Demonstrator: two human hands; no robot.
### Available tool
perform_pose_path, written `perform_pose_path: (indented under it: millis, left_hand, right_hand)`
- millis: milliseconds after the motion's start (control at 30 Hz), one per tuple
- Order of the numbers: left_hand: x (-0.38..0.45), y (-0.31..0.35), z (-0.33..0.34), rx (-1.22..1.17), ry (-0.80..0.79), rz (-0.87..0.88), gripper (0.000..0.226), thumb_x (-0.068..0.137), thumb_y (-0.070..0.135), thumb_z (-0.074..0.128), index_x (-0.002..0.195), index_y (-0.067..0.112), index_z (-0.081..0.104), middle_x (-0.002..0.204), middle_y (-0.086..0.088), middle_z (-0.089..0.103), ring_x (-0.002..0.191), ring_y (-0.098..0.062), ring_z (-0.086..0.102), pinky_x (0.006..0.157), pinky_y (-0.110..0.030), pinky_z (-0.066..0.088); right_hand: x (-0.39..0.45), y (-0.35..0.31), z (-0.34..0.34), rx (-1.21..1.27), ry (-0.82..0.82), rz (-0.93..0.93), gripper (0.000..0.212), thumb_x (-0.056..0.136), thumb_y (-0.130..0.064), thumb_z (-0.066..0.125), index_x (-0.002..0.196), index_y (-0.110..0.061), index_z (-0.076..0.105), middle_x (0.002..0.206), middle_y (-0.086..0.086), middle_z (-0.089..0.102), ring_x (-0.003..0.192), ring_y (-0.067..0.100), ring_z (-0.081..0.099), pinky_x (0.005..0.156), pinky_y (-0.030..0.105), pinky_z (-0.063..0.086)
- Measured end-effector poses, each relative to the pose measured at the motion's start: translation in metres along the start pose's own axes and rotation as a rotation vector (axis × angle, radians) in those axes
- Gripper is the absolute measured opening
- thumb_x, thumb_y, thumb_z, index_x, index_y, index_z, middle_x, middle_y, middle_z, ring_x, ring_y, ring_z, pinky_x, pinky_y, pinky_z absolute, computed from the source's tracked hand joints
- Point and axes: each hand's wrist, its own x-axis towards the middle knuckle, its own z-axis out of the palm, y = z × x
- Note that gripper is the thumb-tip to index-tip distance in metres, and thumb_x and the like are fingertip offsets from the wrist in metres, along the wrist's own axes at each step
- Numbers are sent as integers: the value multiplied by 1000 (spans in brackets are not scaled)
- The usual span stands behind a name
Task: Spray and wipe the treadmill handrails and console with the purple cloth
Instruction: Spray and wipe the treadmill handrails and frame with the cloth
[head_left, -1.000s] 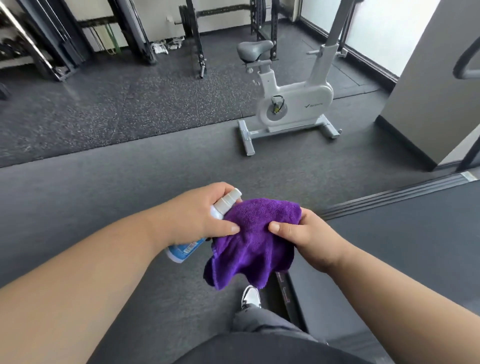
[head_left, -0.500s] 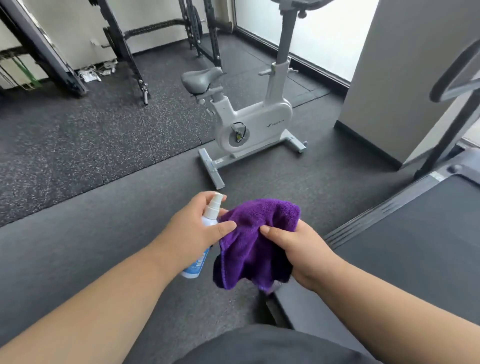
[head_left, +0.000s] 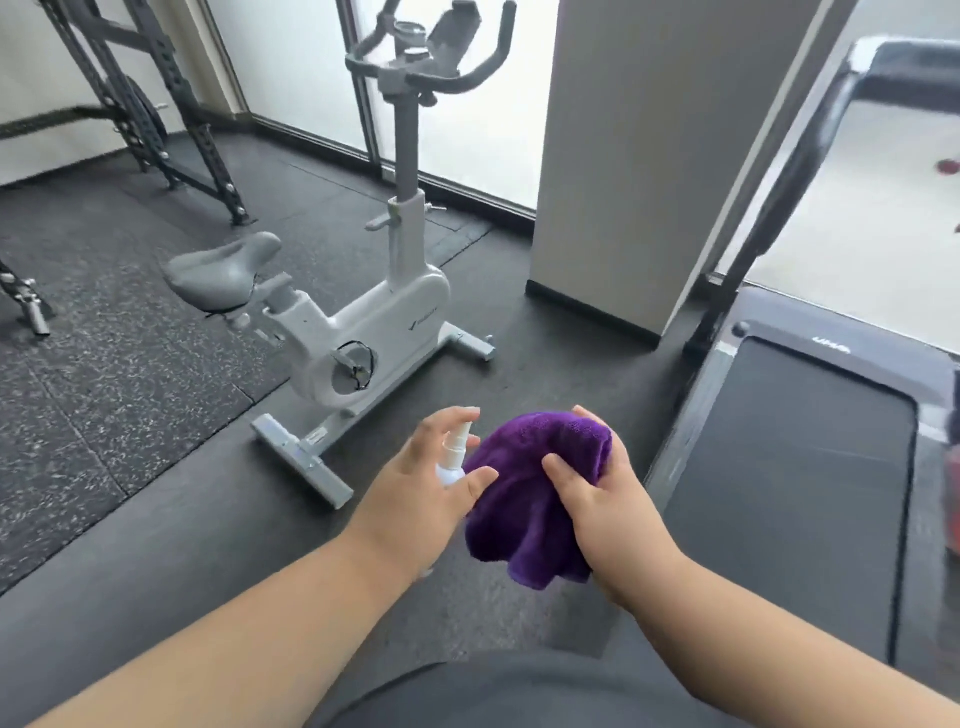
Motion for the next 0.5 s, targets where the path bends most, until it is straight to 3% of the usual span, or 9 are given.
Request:
perform_pose_path:
  millis: [133, 267, 333, 400, 500]
  left_hand:
    - [70, -20, -38, -44, -192, 114, 55, 86, 22, 77, 119, 52, 45, 112, 22, 63, 99, 15, 58, 79, 2, 35]
    - [137, -33, -48, -105, -304, 129, 60, 85, 29, 76, 115, 67, 42, 109, 31, 64, 99, 7, 62, 77, -1, 41]
    - [167, -36, -44, -136, -349, 130, 57, 84, 35, 77, 119, 65, 43, 110, 30, 64, 92, 0, 67, 77, -10, 48]
    - [198, -35, -36, -179, -395, 125, 57, 83, 38, 78, 124, 60, 44, 110, 25, 65, 85, -8, 69, 78, -24, 53]
    - [250, -29, -18, -190, -459, 159, 58, 83, 34, 78, 124, 60, 44, 109, 24, 65, 82, -6, 69, 72, -17, 51]
  right_hand:
    - [41, -24, 44, 2, 164, -41, 45, 94, -34, 65, 118, -66, 44, 106, -35, 64, 95, -11, 62, 79, 16, 46]
    - [78, -42, 67, 51, 287, -40, 41, 95, -32, 64, 120, -59, 46, 104, -33, 65, 95, -12, 62, 73, 4, 45]
    - [93, -51, 68, 77, 332, -27, 39, 94, -32, 65, 121, -55, 47, 103, -33, 65, 95, -12, 62, 71, 1, 43]
    - [112, -58, 62, 107, 370, -28, 37, 93, -30, 67, 122, -47, 50, 107, -25, 68, 99, -6, 64, 78, 9, 47]
    - [150, -67, 47, 138, 419, -23, 23, 93, -27, 68, 114, -34, 61, 107, -10, 73, 99, 8, 69, 81, 23, 54]
